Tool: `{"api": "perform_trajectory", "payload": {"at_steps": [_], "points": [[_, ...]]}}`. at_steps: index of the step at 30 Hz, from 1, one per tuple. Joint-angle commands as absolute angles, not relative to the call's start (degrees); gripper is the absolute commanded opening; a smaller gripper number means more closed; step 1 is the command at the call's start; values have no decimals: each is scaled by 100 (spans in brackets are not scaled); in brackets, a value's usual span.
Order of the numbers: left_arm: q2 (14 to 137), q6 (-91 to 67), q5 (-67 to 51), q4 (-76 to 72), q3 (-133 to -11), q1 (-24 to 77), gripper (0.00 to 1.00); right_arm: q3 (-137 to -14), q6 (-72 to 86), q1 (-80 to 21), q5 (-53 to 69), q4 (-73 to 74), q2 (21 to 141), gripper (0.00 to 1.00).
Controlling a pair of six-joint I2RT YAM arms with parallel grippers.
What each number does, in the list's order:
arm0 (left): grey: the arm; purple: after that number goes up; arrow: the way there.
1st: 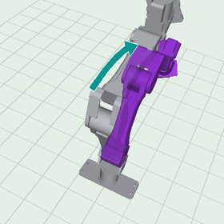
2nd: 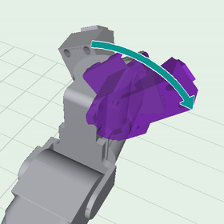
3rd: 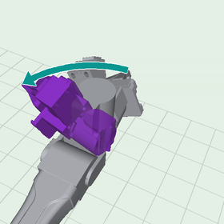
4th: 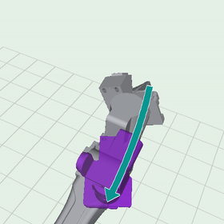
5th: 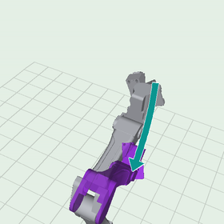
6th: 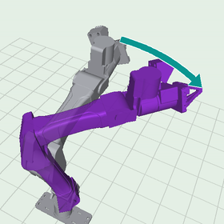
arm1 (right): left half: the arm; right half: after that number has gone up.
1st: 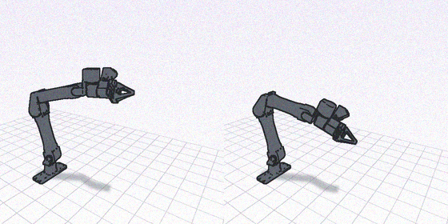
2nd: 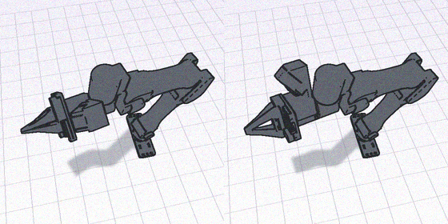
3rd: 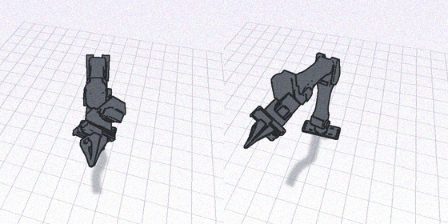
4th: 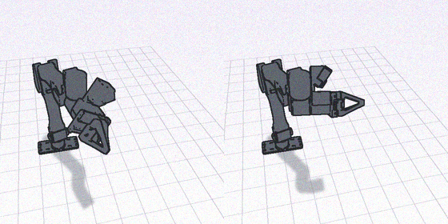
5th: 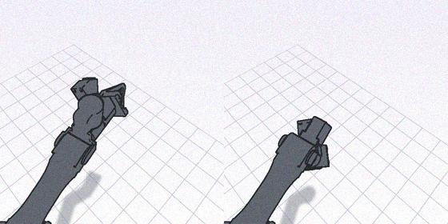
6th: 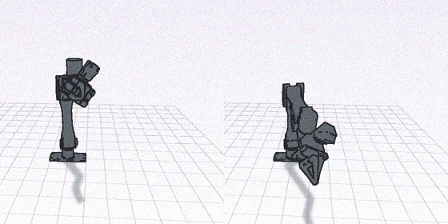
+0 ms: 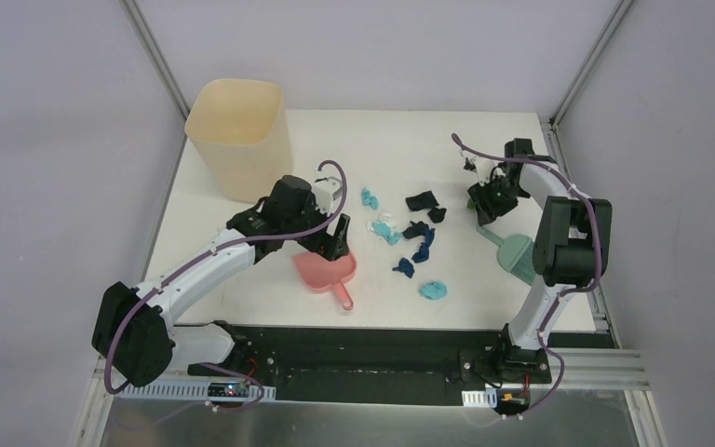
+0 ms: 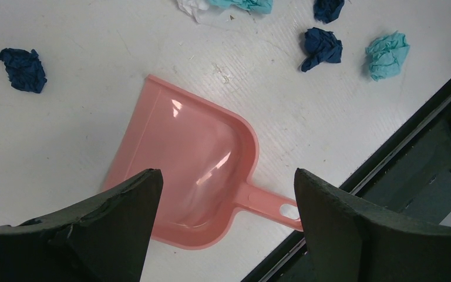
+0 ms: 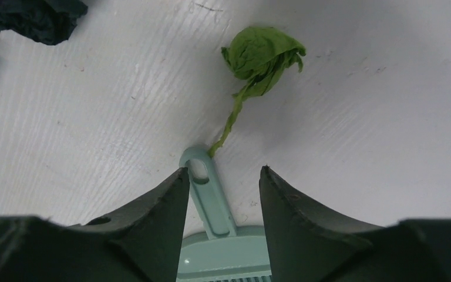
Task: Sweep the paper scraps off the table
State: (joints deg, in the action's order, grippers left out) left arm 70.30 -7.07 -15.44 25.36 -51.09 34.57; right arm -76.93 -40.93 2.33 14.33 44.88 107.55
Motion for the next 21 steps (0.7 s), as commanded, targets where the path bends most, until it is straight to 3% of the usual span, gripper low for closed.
{"api": "perform_trajectory", "payload": {"at_steps": [1,15,19,21], "points": [[7008,-709,-1642,2441,-5357,3507,85,-7733,-4560,213,1764,4825,10579,52],[7003,-720,-1681,2452,-5360,3507,85,-6856,-4947,19,939,4326,10611,46],[7005,-728,-1670,2444,-5362,3508,85,-6582,-4845,18,736,4020,10530,34],[7013,-736,-1692,2443,-5357,3512,85,-6533,-4782,15,753,4039,10497,23]]}}
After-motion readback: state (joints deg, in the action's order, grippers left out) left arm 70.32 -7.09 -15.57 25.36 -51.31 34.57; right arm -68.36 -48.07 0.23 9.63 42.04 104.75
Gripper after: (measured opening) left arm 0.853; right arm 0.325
